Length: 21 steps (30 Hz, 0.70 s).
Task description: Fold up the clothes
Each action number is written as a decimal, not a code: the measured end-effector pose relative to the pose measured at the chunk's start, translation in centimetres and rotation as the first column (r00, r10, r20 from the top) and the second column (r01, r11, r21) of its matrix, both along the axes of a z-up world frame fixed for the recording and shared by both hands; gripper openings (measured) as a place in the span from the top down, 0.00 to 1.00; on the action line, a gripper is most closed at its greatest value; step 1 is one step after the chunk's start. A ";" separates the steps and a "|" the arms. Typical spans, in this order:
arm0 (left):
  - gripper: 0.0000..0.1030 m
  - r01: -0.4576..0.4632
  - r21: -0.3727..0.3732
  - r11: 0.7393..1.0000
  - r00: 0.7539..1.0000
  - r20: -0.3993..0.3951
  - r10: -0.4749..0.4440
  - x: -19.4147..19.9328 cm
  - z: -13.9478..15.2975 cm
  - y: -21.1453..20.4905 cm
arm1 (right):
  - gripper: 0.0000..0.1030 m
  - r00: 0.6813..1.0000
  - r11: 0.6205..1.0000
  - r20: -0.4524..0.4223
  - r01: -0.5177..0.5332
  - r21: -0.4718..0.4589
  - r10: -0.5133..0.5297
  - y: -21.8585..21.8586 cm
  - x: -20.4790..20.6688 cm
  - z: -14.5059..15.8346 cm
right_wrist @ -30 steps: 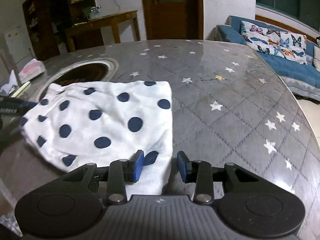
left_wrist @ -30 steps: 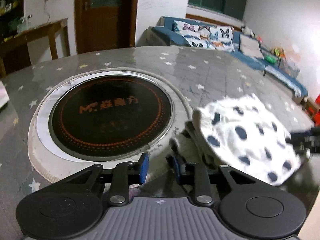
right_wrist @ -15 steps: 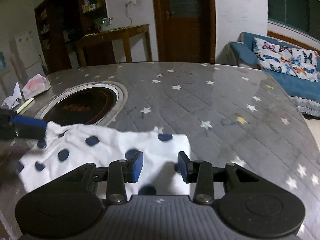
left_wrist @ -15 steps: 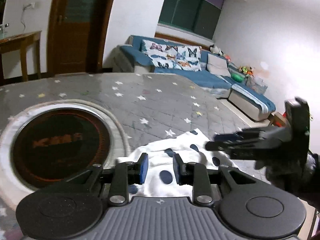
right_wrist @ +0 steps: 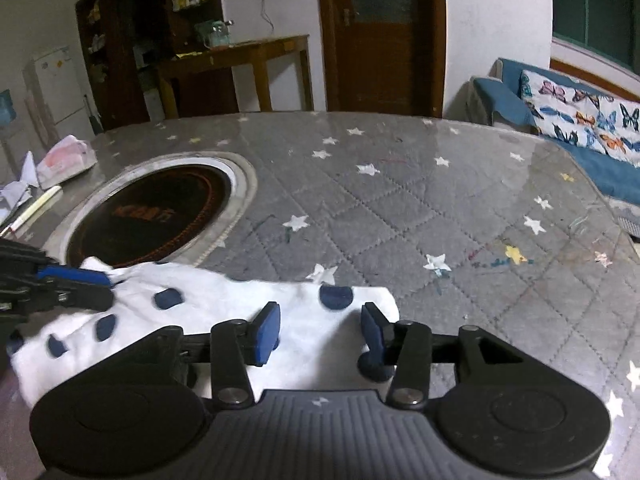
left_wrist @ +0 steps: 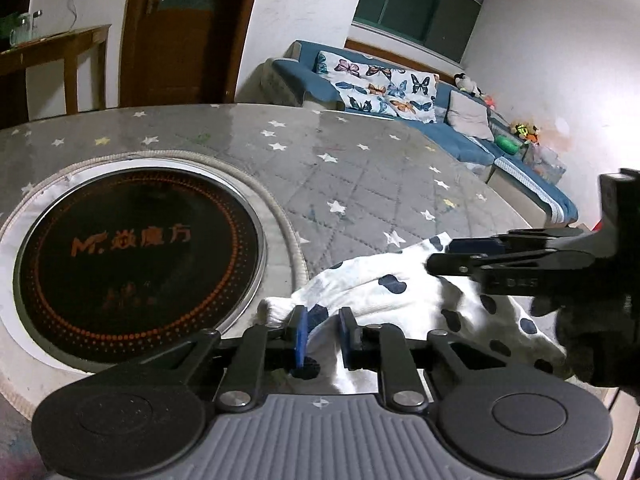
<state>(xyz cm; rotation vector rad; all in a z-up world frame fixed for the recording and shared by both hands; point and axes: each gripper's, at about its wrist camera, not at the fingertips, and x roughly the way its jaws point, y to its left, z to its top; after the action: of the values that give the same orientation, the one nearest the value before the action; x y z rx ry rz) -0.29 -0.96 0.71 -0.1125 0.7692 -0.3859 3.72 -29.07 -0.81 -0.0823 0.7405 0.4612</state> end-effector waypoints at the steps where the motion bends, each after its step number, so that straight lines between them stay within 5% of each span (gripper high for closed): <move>1: 0.81 0.002 0.004 1.000 1.000 0.002 -0.002 -0.1 0.0 -0.1 | 0.54 1.000 1.000 0.007 -0.011 0.003 0.011 0.0 -0.6 0.4; 8: 0.81 0.000 0.007 1.000 1.000 0.007 0.000 -0.2 0.1 -0.1 | 0.51 0.993 0.994 0.044 -0.106 0.002 0.106 1.8 -4.0 1.1; 21: 0.81 -0.022 -0.016 1.000 1.000 -0.002 0.022 -0.2 0.0 0.9 | 0.51 0.986 0.987 0.052 -0.159 0.008 0.159 6.6 -3.6 -0.1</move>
<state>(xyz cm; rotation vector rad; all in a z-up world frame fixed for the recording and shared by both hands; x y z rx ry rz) -0.51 -0.09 0.72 -0.1358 0.7662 -0.3714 0.08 -22.49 -0.89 -0.1421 0.6832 0.6138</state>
